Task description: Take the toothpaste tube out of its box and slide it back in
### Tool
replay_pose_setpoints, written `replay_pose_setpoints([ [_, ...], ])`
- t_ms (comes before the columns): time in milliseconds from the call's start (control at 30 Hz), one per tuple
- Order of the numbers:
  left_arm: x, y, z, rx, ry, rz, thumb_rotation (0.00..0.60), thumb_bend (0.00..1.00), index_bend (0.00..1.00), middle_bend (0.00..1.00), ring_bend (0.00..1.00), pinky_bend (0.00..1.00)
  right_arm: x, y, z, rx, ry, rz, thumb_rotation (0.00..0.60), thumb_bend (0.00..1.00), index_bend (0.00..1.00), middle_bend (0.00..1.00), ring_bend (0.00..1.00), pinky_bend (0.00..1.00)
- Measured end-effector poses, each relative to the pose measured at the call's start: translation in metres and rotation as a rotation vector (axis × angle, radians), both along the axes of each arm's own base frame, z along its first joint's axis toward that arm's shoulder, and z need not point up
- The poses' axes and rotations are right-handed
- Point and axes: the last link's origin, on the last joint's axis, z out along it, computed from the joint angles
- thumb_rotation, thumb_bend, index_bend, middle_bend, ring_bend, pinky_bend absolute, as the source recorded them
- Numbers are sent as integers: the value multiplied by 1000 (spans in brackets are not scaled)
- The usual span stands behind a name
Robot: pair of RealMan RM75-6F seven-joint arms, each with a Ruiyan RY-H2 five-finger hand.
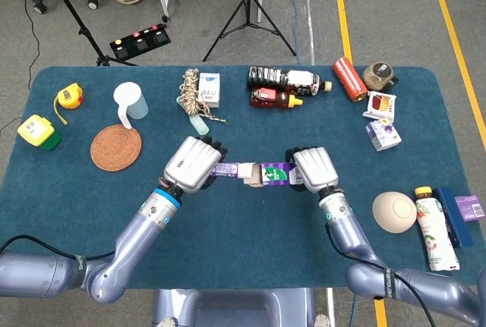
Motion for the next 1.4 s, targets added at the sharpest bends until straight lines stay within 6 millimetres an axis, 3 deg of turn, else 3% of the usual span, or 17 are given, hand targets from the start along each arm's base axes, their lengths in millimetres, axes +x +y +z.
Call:
replay_pose_setpoints([
  [333,2,7,-14,56,119,-32,600,309,583,441,351,549,16,1,11,-31,14,-31,600,501,475,570,612,667],
  [867,19,11,-28,74,158,-16,600,310,583,442,351,549,21,7,10,-35,34,-17,600,502,475,570,613,668],
  [1133,17,11,-25,101,167,-11,600,311,583,442,351,550,15,1,17,-52,26,-38,600,502,475,570,613,668],
  [1400,14,11,-35,81,179,1,600,311,583,442,351,549,17,1,18,-53,24,-34,600,502,475,570,614,667],
])
